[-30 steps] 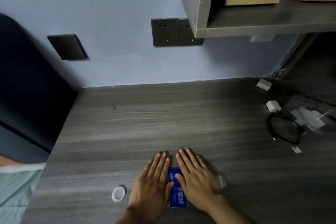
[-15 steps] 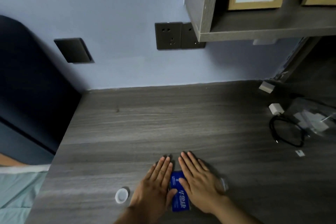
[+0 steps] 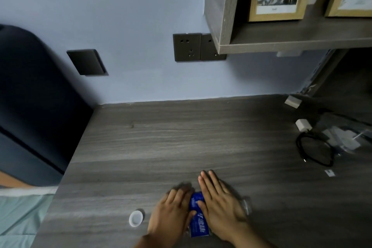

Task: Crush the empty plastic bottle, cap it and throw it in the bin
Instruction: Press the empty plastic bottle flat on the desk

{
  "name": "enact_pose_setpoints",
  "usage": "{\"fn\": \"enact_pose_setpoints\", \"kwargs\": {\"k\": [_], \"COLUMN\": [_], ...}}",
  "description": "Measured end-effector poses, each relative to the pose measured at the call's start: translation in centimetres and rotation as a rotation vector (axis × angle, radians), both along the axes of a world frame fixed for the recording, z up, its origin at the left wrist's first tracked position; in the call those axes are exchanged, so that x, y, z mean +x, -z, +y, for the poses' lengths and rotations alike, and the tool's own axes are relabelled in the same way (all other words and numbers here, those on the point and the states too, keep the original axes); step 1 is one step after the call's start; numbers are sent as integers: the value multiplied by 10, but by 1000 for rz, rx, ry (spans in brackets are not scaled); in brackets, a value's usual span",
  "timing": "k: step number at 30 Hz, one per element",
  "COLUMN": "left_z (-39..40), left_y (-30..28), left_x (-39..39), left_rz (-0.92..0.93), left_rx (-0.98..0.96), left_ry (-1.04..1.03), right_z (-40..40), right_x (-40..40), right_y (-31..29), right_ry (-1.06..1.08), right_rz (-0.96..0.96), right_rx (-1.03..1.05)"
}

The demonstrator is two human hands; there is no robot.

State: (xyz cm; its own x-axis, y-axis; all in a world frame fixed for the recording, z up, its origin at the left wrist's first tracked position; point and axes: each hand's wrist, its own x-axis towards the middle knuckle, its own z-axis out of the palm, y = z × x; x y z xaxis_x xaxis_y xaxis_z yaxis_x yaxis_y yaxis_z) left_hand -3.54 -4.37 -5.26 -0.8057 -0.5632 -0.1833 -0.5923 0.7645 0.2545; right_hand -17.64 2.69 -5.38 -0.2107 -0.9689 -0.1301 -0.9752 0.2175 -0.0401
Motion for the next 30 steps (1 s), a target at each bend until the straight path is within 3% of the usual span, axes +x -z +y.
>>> {"fn": "enact_pose_setpoints", "kwargs": {"k": [6,10,16,19,22,24,26,30], "left_z": [-6,-4,-2,2,10,17,23,27], "left_y": [-3,-9,-15,-19,-24,-34,-39,-41], "left_x": [-13,-16,-3,5,9,8,6,11], "left_rz": [-55,-71,131,333,518,619,692,743], "left_rx": [155,297,521,724,893,1022,1104,1100], "left_ry": [-169,-301,-548,-645,-751,-809,-850,-855], "right_z": [8,12,35,41,32,24,16,8], "right_x": [4,1,-5,-4,0,6,13,24], "right_y": [0,2,0,0,-11,-14,-16,-21], "right_ry": [-8,-50,398,771,1030,1005,969,976], "right_rz": [-40,-25,-276,-625,-1347,-1786,-1871,-1823], "right_rx": [8,-235,-439,-508,-480,-410,-454,-550]}}
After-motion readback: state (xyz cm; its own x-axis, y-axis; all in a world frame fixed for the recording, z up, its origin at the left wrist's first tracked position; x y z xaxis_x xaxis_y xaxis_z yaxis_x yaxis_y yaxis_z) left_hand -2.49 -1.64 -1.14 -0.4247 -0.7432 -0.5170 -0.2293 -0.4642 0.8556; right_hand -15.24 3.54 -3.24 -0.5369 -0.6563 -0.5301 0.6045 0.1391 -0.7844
